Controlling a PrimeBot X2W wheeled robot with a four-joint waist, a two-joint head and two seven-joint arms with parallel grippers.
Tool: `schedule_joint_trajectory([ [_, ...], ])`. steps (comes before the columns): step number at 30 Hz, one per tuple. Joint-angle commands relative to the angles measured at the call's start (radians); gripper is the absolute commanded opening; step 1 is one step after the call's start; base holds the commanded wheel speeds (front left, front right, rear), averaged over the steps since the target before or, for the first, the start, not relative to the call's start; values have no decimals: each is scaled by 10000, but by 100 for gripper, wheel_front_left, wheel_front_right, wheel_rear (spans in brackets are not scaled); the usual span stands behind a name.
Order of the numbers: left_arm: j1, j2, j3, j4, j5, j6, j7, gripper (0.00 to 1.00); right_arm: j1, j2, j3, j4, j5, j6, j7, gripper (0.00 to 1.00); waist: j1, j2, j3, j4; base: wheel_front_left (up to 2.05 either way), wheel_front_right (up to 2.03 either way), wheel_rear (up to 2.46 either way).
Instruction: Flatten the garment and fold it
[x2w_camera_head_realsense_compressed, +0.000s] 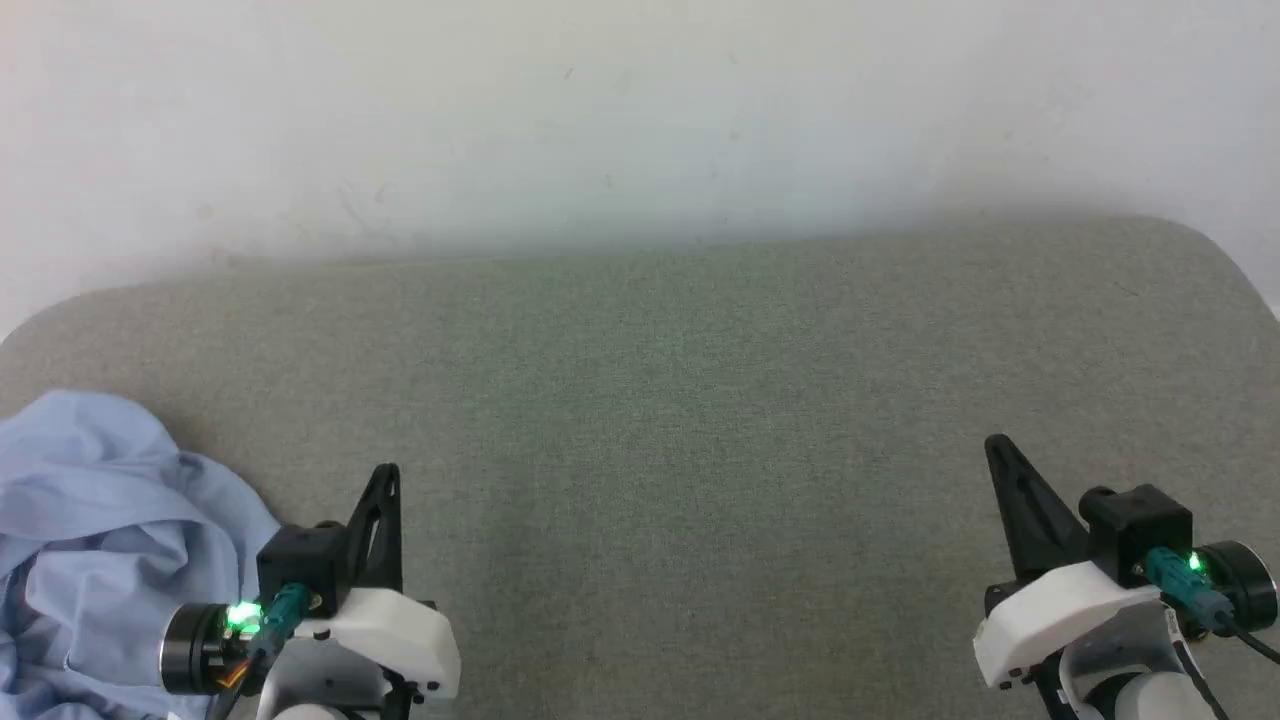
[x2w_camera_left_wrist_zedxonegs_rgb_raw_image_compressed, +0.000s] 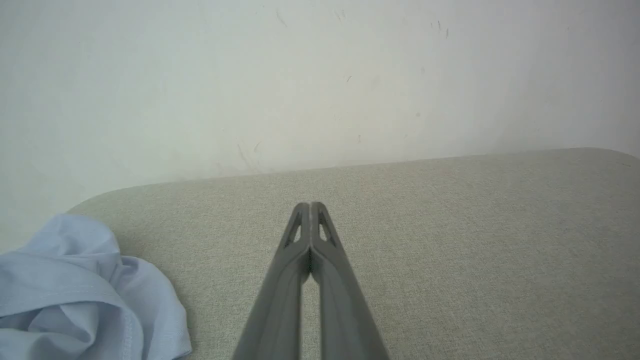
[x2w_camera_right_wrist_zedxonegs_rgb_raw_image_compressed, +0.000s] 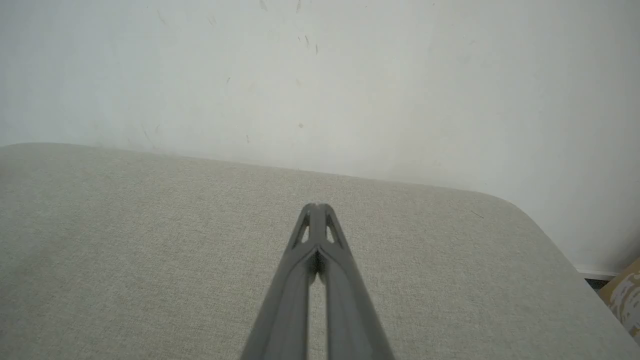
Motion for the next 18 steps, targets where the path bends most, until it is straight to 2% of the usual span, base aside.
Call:
schedule_joint_trajectory([
  [1,-122,-22,-7,-47,35,-9,1,0,-87,26,-7,14,-74,-9,5,0,0,0,0,0,0,0,0],
  [18,-122,-22,-7,-47,35,-9,1,0,-87,26,-7,14,-74,-9,5,0,0,0,0,0,0,0,0],
])
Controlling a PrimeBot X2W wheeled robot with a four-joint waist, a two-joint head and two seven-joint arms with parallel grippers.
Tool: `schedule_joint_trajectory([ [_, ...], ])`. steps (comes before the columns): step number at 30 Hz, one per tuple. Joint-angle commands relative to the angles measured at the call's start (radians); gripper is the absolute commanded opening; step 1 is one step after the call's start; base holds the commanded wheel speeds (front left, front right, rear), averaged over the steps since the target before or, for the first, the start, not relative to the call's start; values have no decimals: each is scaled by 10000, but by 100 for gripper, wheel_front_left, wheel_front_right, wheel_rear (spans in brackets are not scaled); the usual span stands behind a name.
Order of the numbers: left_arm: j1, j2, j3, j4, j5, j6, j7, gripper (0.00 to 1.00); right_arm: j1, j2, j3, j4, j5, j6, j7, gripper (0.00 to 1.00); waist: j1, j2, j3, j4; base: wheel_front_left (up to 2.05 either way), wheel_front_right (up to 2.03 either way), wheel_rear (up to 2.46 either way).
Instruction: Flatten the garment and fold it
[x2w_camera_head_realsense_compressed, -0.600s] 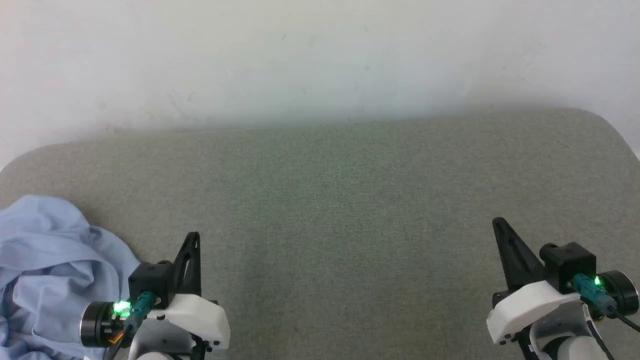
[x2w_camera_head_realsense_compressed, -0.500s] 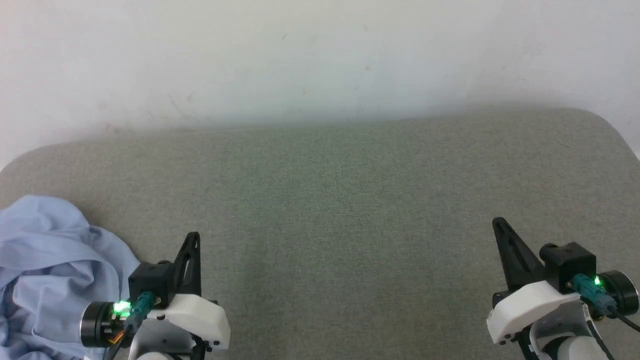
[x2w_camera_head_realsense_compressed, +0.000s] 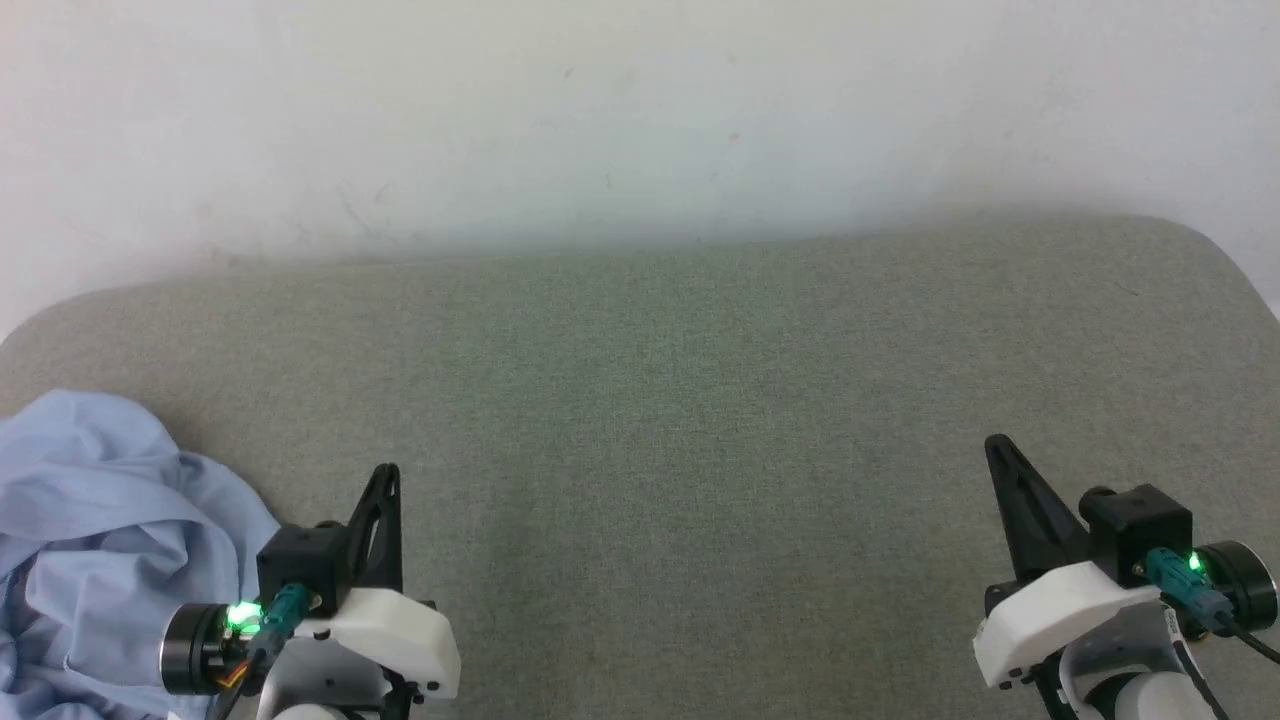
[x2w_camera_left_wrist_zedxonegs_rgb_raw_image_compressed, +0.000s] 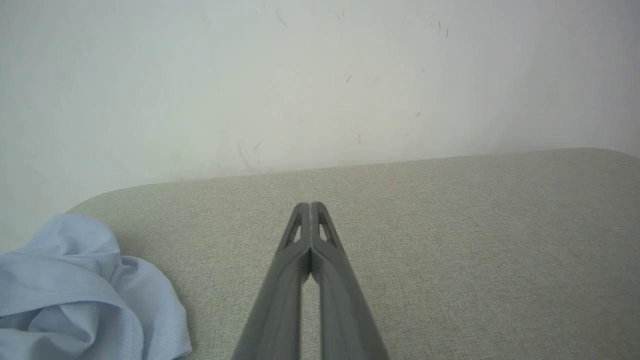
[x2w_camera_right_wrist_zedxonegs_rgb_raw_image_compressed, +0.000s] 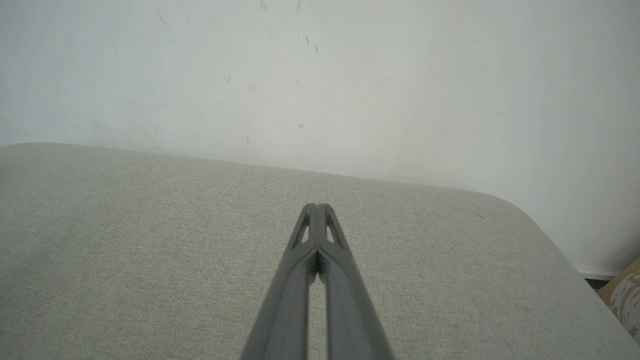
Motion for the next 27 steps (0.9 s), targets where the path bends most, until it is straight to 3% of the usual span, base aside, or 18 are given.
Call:
schedule_joint_trajectory([
  [1,-122,-22,-7,-47,35,-9,1,0,-87,26,-7,14,-74,-9,5,0,0,0,0,0,0,0,0],
  [3,-122,-22,-7,-47,35,-9,1,0,-87,26,-7,14,-74,-9,5,0,0,0,0,0,0,0,0],
  [4,2,0,-1,4,-3,0,-1,100,1,-2,0,-2,5,2,-1,100,0,0,0,0,0,0,0],
  [27,-95,-2,-259,18,-542,79,-413,100,47,-2,-140,87,406,0,-412,100,0,0,4,93,0,0,0],
])
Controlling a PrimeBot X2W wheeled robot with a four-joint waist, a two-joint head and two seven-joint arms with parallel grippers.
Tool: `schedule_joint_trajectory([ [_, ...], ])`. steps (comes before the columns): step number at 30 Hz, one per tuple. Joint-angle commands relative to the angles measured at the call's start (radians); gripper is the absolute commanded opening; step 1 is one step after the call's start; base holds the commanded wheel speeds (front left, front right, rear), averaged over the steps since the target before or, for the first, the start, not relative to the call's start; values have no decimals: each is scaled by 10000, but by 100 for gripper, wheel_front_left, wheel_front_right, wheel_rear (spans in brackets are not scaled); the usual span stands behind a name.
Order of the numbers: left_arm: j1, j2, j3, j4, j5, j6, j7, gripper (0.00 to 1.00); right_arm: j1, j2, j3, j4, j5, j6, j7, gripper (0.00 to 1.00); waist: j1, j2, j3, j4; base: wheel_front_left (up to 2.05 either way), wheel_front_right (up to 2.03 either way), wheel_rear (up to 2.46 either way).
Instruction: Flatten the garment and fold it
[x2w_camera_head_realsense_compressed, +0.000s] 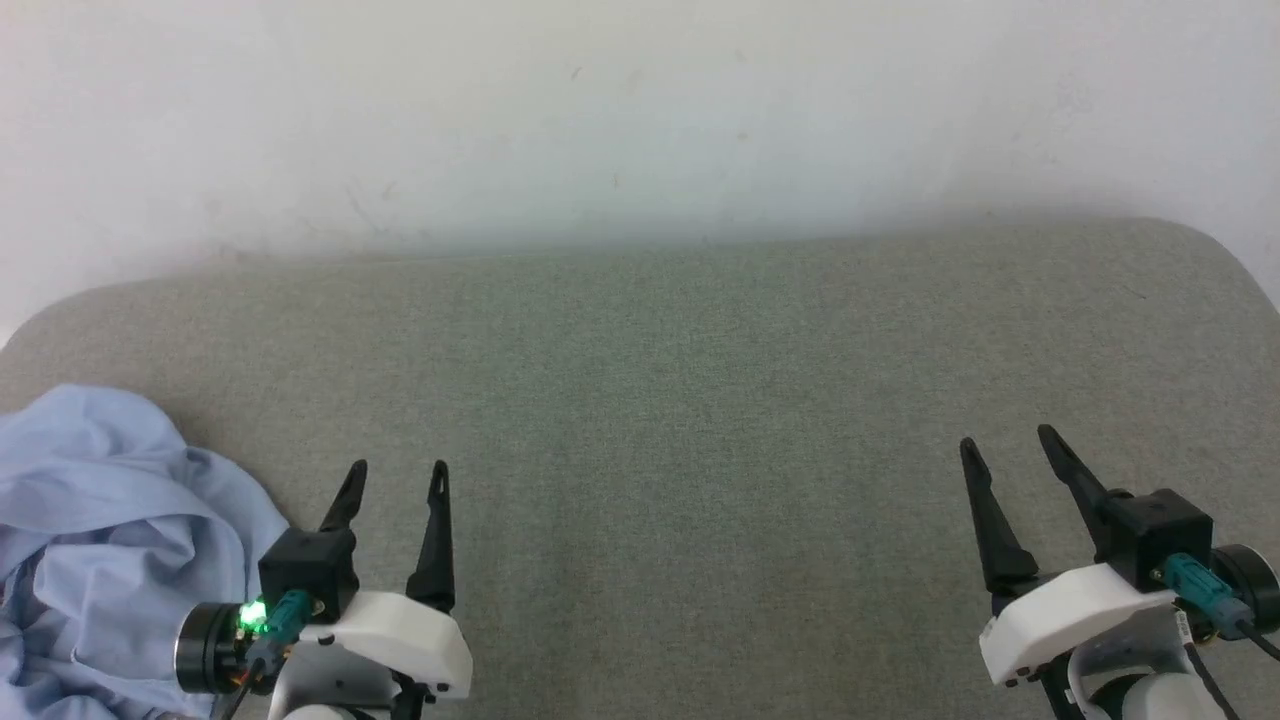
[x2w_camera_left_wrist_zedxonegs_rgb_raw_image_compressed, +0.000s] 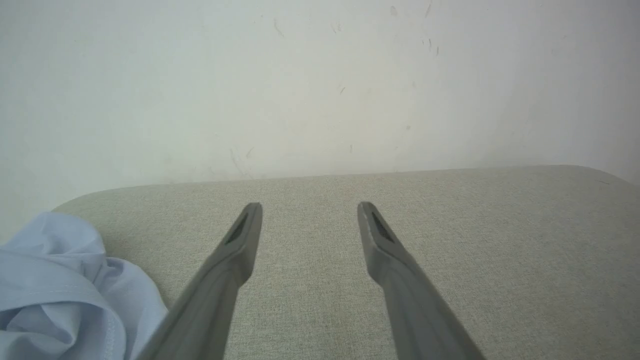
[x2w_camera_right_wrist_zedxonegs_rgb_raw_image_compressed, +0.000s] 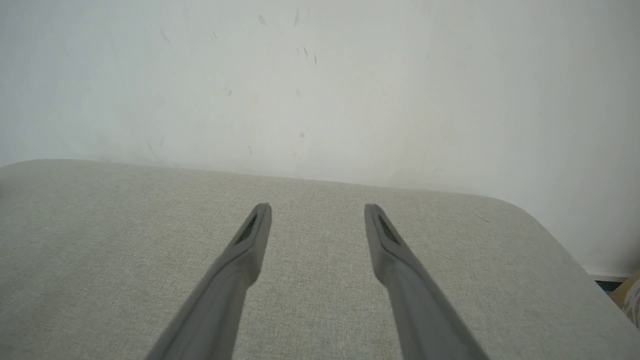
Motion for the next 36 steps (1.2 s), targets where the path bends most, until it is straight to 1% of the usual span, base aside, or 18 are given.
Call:
schedule_joint_trajectory([
  [1,-101,-4,-41,-14,-135,73,-104,100,47,6,-33,-2,99,0,-109,100,0,-1,-3,33,0,0,0],
  [9,-123,-6,-80,-14,-432,115,-271,100,93,8,-43,-34,210,-1,-275,100,0,-1,-3,279,0,0,0],
  [21,-170,-8,-23,4,-839,206,-522,100,119,11,23,-45,225,-2,-512,100,0,-1,35,926,0,0,0],
  [36,-189,-11,17,57,-1149,294,-835,100,144,15,142,-150,19,-3,-618,100,0,-1,76,2185,0,0,0],
])
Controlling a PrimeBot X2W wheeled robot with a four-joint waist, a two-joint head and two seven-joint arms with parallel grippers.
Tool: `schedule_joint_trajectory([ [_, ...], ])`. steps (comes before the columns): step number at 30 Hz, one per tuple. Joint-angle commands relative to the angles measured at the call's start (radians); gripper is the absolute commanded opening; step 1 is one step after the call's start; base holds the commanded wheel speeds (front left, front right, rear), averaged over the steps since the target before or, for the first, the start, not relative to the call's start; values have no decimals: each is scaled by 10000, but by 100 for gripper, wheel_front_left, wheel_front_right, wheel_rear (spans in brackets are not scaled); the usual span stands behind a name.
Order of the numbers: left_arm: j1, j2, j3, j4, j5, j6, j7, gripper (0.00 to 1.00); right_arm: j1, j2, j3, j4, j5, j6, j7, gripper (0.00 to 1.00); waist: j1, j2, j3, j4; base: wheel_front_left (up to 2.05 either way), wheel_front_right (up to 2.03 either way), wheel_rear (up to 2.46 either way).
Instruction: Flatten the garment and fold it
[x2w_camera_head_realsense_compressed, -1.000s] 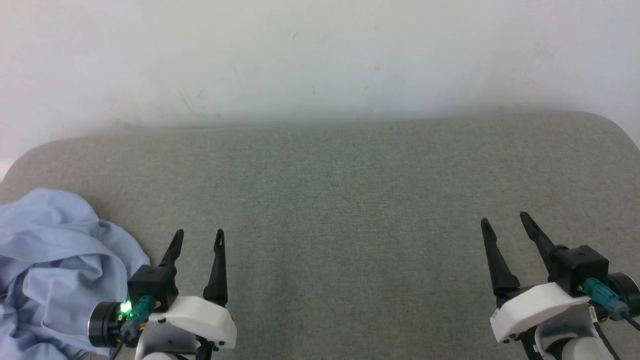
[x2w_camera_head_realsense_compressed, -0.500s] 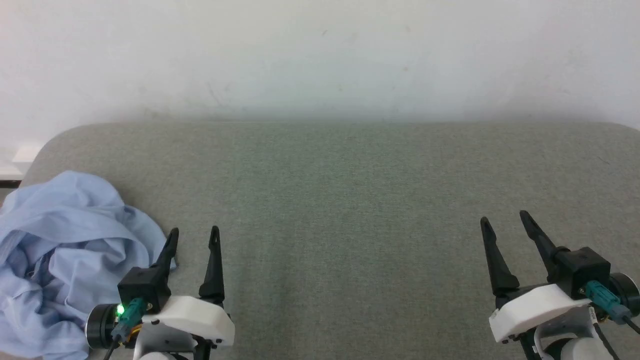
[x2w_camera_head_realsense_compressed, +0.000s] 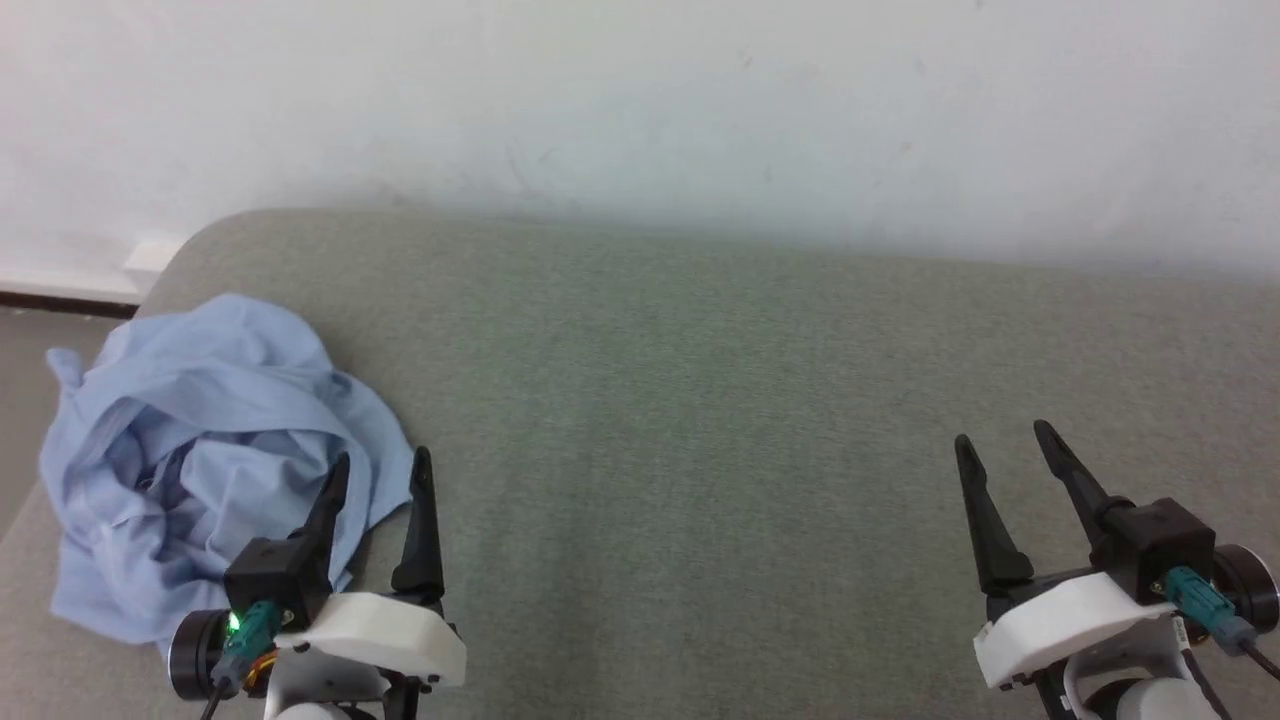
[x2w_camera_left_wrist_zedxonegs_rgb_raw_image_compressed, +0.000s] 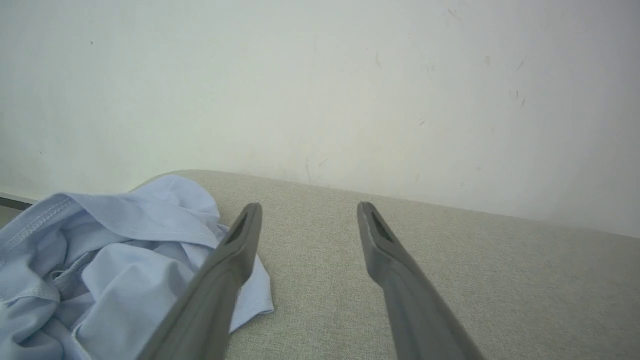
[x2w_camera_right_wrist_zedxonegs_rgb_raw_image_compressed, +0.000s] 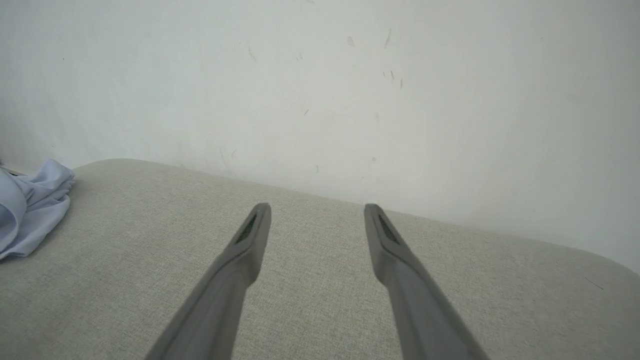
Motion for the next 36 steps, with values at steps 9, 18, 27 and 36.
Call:
schedule_joint_trajectory([
  [9,-87,-13,57,38,-189,144,-278,100,96,16,-17,-105,-97,-6,-99,100,0,0,58,1115,0,0,0],
  [18,-86,-14,-14,56,-406,229,-465,100,76,18,5,-179,-104,-7,-221,100,0,0,132,1934,0,0,0],
  [27,-69,-16,-155,40,-654,388,-654,100,128,20,22,-265,-108,-7,-317,100,0,0,212,2443,0,0,0],
  [36,-667,-18,-215,-370,-901,464,-842,100,40,23,119,-411,-53,-8,-325,100,0,0,553,2671,0,0,0],
])
